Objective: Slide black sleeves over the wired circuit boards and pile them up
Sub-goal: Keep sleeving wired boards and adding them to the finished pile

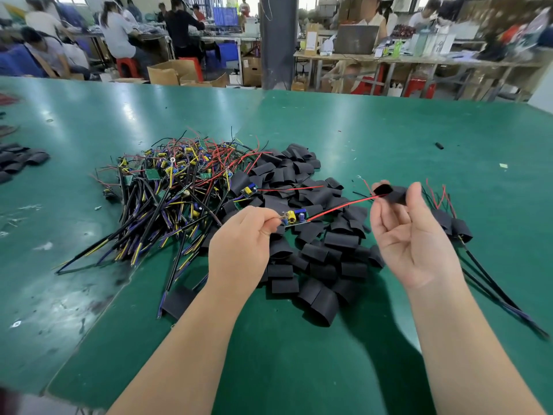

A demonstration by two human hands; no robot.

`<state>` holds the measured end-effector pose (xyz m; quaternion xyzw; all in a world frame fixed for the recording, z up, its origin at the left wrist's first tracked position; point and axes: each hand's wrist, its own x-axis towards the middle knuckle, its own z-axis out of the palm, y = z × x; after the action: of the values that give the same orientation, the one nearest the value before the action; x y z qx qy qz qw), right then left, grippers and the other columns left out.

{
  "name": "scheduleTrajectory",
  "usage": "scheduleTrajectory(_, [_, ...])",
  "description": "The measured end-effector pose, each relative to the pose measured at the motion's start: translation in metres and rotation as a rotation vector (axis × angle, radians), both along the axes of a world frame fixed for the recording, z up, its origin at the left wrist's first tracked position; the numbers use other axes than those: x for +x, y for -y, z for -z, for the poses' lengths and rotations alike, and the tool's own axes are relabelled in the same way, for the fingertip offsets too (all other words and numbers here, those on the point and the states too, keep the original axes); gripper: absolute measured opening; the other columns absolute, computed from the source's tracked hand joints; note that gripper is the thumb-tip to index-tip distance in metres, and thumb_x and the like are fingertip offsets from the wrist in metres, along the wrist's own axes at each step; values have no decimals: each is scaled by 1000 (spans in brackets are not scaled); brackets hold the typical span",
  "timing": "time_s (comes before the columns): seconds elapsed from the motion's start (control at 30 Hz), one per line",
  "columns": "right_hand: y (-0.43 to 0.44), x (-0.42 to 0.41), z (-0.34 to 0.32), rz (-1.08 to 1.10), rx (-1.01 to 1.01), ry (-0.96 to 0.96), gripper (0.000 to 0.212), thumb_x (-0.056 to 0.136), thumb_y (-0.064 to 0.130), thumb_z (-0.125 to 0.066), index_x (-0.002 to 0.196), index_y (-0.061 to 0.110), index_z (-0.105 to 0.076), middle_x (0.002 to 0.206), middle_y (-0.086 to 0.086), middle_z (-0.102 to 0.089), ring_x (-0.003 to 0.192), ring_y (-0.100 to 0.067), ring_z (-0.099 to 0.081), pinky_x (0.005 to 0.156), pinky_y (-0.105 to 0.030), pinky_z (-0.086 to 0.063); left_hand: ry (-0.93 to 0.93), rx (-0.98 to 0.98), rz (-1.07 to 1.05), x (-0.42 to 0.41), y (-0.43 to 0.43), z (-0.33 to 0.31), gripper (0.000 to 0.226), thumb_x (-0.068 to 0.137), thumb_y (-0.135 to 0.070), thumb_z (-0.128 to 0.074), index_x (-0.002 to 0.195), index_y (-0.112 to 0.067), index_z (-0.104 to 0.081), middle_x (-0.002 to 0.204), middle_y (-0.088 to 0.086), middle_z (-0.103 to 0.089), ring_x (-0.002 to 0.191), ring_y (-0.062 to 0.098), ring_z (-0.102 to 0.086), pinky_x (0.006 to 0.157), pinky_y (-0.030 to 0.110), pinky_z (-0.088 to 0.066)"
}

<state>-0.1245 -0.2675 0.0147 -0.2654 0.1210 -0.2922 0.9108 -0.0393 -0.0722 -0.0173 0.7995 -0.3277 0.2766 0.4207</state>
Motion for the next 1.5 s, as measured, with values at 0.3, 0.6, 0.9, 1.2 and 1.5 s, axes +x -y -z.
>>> scheduleTrajectory(0.3, [-35, 12, 18, -242, -328, -64, 31, 70, 8, -64, 98, 20, -59, 105, -1, -72, 85, -18, -71, 74, -30, -58, -83, -92, 76, -8, 7, 0, 14, 90, -9, -57, 90, -4, -69, 82, 0, -67, 79, 15, -60, 74, 28, -48])
scheduleTrajectory(0.6, [-38, 9, 18, -159, -449, -110, 27, 62, 14, -73, 85, 17, -57, 99, -25, -53, 86, -26, -65, 69, -27, -56, -108, -62, 98, -9, 7, 0, 15, 88, -14, -59, 91, -6, -72, 88, -2, -70, 83, 10, -60, 76, 27, -48])
scheduleTrajectory(0.9, [-38, 6, 17, -221, -686, -89, 38, 62, 15, -74, 96, 18, -58, 101, -5, -74, 87, -20, -69, 73, -30, -57, -48, -4, 93, -10, 7, 0, 15, 86, -14, -61, 90, -7, -73, 88, -2, -71, 83, 16, -63, 76, 28, -49])
scheduleTrajectory(1.2, [-40, 7, 17, -350, -419, -32, 24, 74, 12, -62, 97, 14, -56, 99, -2, -75, 75, -12, -72, 63, -23, -56, -103, -61, 146, -7, 8, 0, 12, 85, -15, -62, 91, -12, -72, 84, -11, -67, 78, 1, -57, 73, 15, -45])
scheduleTrajectory(1.5, [-49, 10, 23, -140, -786, -205, 38, 77, -4, -71, 101, 25, -66, 99, -16, -69, 87, -27, -60, 84, -48, -54, -253, -168, 149, -9, 7, 0, 30, 77, -12, -74, 95, -32, -60, 71, -13, -68, 68, 4, -63, 69, 27, -52])
